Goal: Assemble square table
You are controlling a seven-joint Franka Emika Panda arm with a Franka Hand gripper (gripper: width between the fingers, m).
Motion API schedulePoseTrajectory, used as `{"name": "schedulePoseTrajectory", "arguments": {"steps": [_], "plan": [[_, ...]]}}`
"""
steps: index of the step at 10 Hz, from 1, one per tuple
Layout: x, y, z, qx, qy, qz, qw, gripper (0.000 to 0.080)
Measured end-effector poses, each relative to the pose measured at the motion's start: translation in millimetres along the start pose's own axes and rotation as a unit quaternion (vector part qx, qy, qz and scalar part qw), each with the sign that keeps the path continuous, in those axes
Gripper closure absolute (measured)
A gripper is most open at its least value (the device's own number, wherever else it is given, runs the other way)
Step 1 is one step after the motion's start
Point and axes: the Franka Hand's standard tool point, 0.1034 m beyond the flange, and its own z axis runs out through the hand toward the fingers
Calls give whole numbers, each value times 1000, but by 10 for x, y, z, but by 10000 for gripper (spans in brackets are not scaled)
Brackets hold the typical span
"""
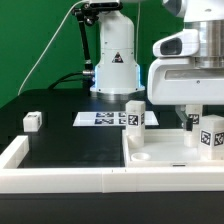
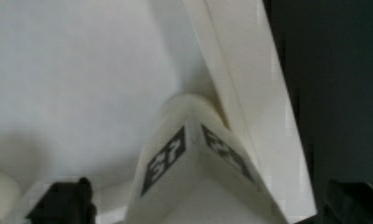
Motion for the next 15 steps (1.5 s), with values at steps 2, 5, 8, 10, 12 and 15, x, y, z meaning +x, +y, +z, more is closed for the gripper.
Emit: {"name": "schedulePoseTrajectory", "arguments": {"steps": [2,5,8,10,12,15], "plan": [[-1,3,0,-3,0,-77,997,150],[11,6,-17,-6,2,-185,983,150],[14,26,-10,-9,1,-211,978,350],[16,30,-10,-9,1,-210,978,514],[17,30,-10,-9,2,-195,981,509],[32,49,-11,-3,4,-75,997,509]]}}
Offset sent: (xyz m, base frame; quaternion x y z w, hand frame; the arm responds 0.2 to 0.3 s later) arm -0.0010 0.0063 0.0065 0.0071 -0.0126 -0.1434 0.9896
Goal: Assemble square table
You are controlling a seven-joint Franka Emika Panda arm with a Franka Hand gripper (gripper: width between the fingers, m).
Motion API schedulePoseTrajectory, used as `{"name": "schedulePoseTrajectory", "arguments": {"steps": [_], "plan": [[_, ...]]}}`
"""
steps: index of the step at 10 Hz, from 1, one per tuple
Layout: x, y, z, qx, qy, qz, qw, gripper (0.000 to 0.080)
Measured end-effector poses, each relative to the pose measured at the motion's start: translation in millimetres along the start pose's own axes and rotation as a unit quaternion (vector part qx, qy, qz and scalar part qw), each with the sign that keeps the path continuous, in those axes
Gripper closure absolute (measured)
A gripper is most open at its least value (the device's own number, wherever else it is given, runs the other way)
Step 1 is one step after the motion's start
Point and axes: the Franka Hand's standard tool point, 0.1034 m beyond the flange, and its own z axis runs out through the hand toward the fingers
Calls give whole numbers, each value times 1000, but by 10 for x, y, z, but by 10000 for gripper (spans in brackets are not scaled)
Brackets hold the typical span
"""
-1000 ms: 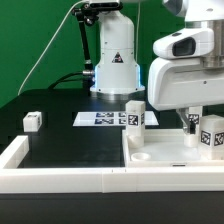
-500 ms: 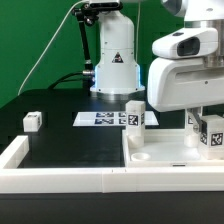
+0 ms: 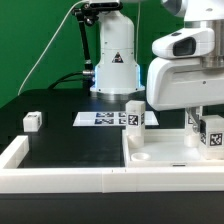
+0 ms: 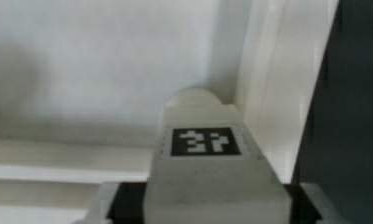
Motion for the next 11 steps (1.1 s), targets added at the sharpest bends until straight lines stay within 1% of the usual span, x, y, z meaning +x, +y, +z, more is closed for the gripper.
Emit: {"name": "schedulePoseTrajectory", "arguments": {"steps": [2,4,5,7,8,9,10,11], "plan": [[3,-2,0,3,0,113,994,509],[6,2,-2,5,0,213,977,509],[3,-5,-1,6,-1,275,961,509],[-5,-13,3,8,-5,394,919,508],[-4,-13,3,8,-5,429,903,508],[-3,-13,2,8,-5,450,893,508],[-5,-13,4,8,-5,441,898,423],[-6,-16,5,8,-5,426,905,423]]}}
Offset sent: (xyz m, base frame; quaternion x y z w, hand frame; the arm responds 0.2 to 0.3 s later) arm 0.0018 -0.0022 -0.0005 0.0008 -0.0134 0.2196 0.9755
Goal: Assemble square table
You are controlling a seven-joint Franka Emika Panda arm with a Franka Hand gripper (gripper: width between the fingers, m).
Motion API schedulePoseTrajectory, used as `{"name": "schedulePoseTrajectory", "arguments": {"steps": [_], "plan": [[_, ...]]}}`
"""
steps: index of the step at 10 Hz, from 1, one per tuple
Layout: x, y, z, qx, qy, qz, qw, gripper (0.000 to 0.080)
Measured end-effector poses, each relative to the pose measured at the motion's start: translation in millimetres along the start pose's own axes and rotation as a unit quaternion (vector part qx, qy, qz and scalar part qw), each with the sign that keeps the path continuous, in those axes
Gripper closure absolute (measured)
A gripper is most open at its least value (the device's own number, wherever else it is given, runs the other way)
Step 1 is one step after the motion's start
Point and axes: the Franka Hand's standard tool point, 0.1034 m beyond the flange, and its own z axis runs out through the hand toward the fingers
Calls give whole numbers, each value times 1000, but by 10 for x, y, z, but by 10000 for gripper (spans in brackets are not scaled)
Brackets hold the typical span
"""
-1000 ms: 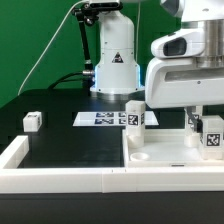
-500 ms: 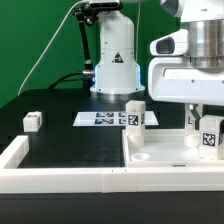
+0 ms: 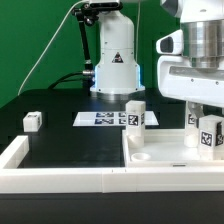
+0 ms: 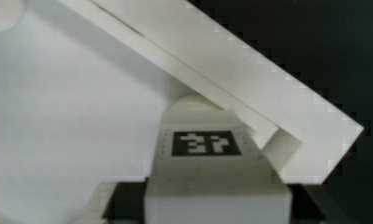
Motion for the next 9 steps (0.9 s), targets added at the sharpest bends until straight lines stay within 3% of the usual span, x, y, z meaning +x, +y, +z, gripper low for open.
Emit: {"name": "schedulePoseTrajectory", "arguments": {"steps": [2,5,9], "plan": [[-42,-20,4,0,0,-34,999,179],[-63,-41,-1,0,1,-221,975,151],[-98,-45,17,-4,0,-431,902,150]]}}
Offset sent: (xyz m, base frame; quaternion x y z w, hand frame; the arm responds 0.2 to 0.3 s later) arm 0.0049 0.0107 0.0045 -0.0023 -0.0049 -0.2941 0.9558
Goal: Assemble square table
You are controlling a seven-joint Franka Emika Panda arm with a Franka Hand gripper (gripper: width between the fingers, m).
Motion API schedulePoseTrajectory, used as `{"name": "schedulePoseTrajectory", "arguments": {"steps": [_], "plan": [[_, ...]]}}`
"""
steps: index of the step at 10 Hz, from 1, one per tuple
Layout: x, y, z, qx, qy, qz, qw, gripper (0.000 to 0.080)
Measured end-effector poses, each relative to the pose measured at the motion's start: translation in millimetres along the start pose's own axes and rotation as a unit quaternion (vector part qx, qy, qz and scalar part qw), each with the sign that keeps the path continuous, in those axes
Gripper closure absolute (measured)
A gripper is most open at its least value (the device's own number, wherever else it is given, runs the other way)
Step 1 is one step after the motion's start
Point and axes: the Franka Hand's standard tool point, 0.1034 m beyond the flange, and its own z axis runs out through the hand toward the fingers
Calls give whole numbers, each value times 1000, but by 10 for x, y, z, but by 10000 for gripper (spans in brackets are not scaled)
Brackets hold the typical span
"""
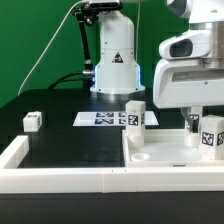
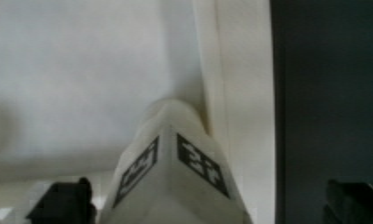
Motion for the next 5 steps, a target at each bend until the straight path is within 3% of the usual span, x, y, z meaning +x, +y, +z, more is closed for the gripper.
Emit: {"name": "schedulePoseTrajectory", "arguments": {"steps": [5], "plan": [[15,37,-17,-6,2,-135,991,150]]}}
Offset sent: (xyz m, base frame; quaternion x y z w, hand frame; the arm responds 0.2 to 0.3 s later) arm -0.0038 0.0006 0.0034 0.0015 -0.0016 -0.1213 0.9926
